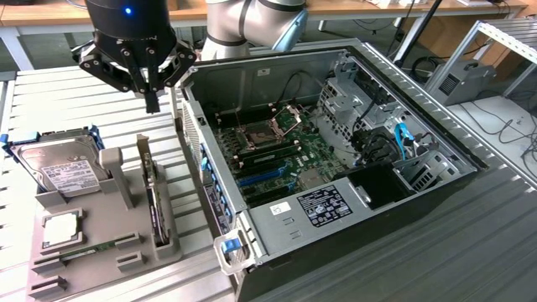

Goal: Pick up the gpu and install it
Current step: 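Reach for the gpu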

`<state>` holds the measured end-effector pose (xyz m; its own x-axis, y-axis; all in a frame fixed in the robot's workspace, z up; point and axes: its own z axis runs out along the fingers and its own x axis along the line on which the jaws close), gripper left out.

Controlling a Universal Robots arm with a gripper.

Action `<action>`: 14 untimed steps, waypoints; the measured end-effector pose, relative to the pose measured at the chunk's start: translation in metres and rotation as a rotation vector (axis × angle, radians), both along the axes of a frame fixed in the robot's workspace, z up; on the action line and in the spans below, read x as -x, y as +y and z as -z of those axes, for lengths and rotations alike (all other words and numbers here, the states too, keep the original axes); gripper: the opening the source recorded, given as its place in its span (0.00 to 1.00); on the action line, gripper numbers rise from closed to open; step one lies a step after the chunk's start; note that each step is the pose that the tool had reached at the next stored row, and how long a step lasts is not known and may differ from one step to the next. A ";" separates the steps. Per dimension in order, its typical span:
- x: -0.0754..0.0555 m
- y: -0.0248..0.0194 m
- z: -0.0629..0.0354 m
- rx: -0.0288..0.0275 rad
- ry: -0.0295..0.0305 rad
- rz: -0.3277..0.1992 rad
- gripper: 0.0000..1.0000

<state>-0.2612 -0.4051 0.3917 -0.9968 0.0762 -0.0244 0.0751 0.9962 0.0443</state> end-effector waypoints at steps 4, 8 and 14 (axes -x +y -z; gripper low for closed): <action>0.001 -0.0005 0.0001 0.0000 0.0000 0.000 0.11; 0.001 -0.0011 0.0002 0.0000 -0.0001 0.000 0.11; 0.002 -0.0020 0.0003 -0.0001 -0.0001 0.000 0.11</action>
